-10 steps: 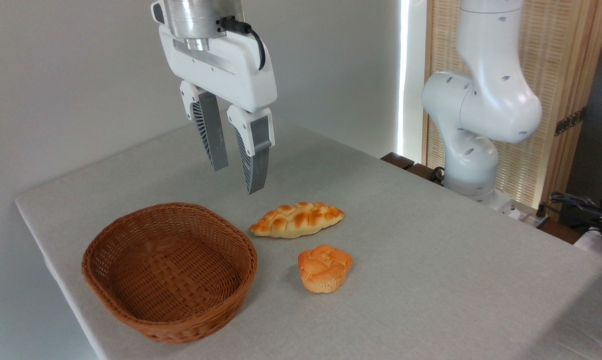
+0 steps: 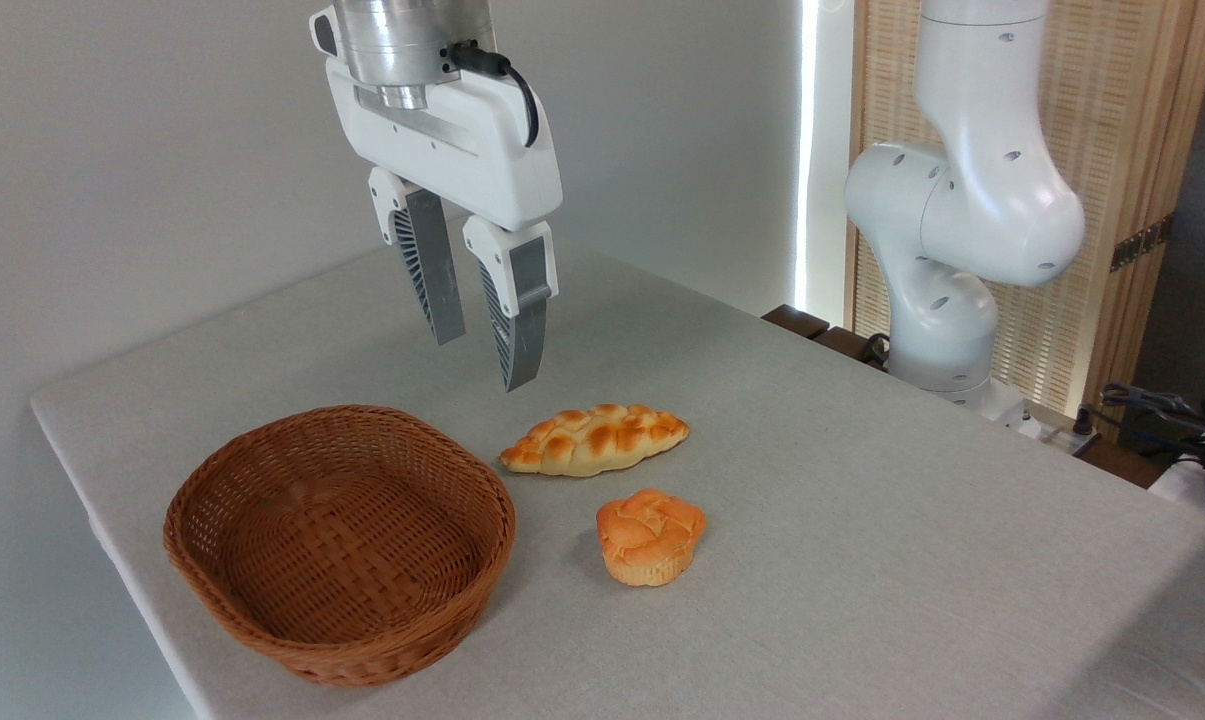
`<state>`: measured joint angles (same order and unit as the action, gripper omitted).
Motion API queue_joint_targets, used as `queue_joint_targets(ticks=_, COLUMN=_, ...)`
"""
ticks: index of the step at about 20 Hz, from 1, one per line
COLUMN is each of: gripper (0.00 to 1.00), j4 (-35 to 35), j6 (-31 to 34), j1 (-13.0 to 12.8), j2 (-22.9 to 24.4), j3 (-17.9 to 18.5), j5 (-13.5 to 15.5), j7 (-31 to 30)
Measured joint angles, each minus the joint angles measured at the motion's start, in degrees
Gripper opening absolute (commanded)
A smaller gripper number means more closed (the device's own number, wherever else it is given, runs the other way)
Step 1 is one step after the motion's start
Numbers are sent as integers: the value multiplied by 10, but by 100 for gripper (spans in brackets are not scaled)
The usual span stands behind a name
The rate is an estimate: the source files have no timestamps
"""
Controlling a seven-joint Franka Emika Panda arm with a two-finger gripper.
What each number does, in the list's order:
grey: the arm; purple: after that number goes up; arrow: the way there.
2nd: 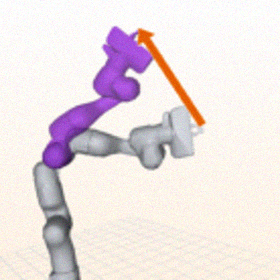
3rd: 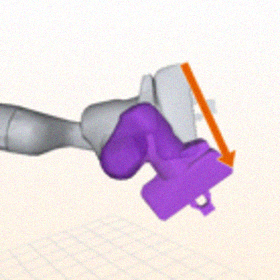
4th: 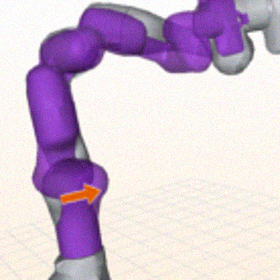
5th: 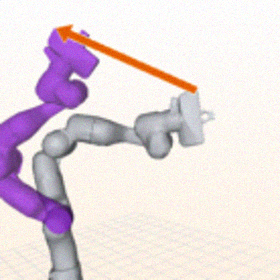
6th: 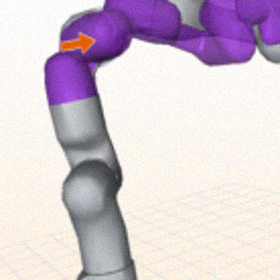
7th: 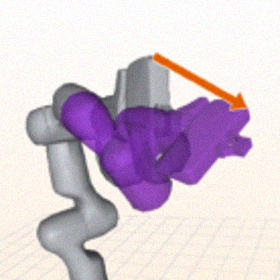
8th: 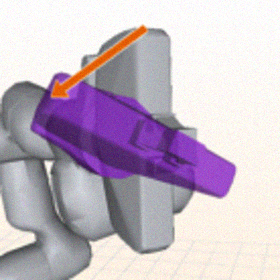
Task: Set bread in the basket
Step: 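Lower the open gripper past the croissant toward the round orange bun, then close the gripper around the round orange bun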
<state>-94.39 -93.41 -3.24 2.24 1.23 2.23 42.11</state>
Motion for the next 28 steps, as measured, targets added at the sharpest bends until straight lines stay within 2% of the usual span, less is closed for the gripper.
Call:
queue_joint_targets(ticks=5, gripper=100, j4=-54, j6=-9, j1=0, j2=29, j3=5, j5=-1, j7=5)
queue_joint_targets(ticks=11, gripper=100, j4=-155, j6=-32, j1=0, j2=91, j3=30, j5=-3, j7=60)
queue_joint_targets(ticks=14, gripper=100, j4=-186, j6=-42, j1=0, j2=94, j3=33, j5=-36, j7=93)
queue_joint_targets(ticks=16, gripper=100, j4=-206, j6=-58, j1=-3, j2=94, j3=33, j5=-45, j7=114)
queue_joint_targets(ticks=22, gripper=100, j4=-282, j6=-142, j1=-12, j2=93, j3=32, j5=-46, j7=160)
queue_joint_targets(ticks=28, gripper=100, j4=-301, j6=-153, j1=-12, j2=93, j3=32, j5=-52, j7=196)
